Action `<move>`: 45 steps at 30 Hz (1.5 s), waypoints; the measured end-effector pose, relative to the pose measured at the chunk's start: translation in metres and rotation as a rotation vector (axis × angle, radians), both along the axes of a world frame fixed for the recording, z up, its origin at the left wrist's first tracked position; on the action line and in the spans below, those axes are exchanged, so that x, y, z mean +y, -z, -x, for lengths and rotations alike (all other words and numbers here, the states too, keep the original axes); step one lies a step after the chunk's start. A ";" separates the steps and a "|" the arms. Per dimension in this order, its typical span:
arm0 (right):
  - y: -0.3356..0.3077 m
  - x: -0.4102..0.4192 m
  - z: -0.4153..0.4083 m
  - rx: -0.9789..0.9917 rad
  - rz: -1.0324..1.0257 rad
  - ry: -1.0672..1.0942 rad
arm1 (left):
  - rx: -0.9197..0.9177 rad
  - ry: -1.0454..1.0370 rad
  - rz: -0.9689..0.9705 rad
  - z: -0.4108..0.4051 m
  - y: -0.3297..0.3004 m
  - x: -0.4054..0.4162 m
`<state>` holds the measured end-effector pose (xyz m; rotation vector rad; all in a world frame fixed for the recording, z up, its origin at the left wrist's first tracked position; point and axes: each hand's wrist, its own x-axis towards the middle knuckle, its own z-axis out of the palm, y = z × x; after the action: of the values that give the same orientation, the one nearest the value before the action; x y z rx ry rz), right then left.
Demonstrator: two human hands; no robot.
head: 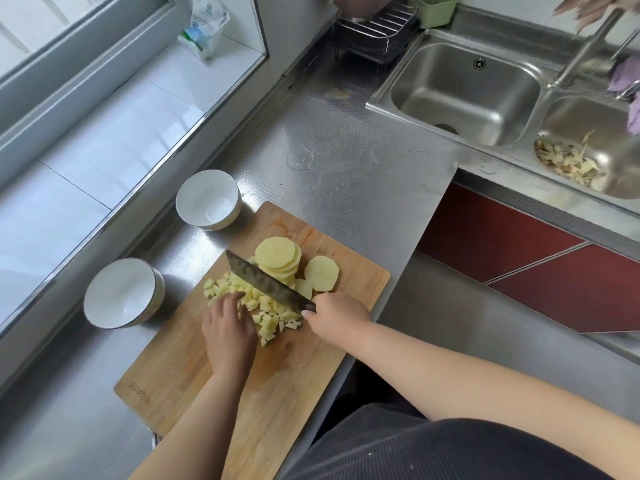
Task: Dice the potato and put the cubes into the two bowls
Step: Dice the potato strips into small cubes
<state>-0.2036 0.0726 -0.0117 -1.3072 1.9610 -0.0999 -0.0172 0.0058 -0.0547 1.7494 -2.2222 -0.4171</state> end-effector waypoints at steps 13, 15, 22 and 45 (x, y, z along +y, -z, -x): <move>0.017 0.005 0.051 0.407 0.529 -0.369 | 0.241 0.208 -0.171 0.005 -0.055 -0.055; 0.021 0.007 0.052 0.457 0.558 -0.393 | 0.056 0.434 -0.172 0.012 -0.048 -0.046; 0.030 0.012 0.049 0.466 0.734 -0.460 | -0.054 0.718 -0.124 0.041 -0.022 -0.028; 0.043 0.060 0.092 0.323 0.690 -0.002 | 0.103 0.129 -0.071 0.044 -0.032 -0.087</move>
<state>-0.2952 0.1328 -0.0548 -1.8492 2.2990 -0.6479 -0.0616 -0.0817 -0.0225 1.5850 -2.2793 -0.6075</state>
